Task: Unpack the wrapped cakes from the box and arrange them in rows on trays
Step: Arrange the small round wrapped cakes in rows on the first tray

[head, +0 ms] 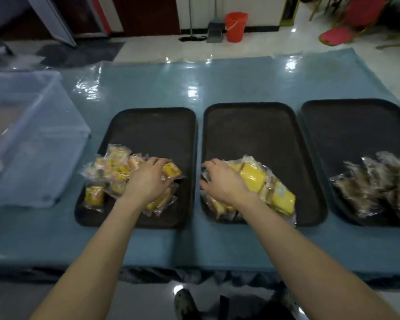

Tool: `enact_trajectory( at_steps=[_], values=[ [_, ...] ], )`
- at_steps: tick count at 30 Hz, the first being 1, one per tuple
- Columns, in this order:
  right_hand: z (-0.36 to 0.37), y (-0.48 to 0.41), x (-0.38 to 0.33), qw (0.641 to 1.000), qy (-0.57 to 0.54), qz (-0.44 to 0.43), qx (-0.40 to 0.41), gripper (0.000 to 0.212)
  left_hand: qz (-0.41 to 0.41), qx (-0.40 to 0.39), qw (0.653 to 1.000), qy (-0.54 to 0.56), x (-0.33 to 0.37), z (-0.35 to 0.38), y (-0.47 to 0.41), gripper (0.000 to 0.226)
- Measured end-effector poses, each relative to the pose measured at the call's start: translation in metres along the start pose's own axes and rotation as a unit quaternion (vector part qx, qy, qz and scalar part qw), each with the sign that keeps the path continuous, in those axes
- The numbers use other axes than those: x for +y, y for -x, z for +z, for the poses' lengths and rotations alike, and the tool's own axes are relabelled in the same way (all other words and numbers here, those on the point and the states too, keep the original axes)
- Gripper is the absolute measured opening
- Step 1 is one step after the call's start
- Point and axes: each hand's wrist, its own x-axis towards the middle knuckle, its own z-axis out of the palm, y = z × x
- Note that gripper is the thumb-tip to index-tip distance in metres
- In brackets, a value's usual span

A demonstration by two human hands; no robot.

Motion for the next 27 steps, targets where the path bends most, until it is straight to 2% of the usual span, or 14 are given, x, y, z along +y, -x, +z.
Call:
enact_trajectory(
  at_steps=[3,8,12,15,17,21,27],
  values=[
    [0.036,-0.022,-0.049,1.0,-0.015,0.007,-0.025,0.051,-0.014,-0.026,1.0,-0.007,-0.062,-0.004,0.009,0.06],
    [0.082,-0.057,-0.075,0.99,-0.064,0.12,-0.048,0.06,-0.002,-0.03,1.0,-0.004,-0.121,0.004,-0.013,0.053],
    [0.106,-0.084,-0.067,0.977,-0.101,0.18,-0.053,0.077,-0.028,-0.038,0.999,-0.02,-0.152,0.009,-0.057,0.074],
    [0.12,-0.108,-0.062,0.967,-0.129,0.212,-0.058,0.081,-0.076,-0.058,0.995,0.007,-0.176,0.009,-0.091,0.097],
    [0.127,-0.124,-0.06,0.964,-0.143,0.223,-0.04,0.079,-0.109,-0.082,0.991,0.004,-0.195,0.012,-0.114,0.11],
    [0.134,-0.155,-0.056,0.964,-0.154,0.215,0.001,0.072,-0.142,-0.169,0.975,-0.005,-0.22,0.032,-0.138,0.119],
    [0.132,-0.217,-0.065,0.968,-0.138,0.206,0.036,0.067,-0.102,-0.214,0.969,-0.064,-0.218,0.033,-0.138,0.113]
  ],
)
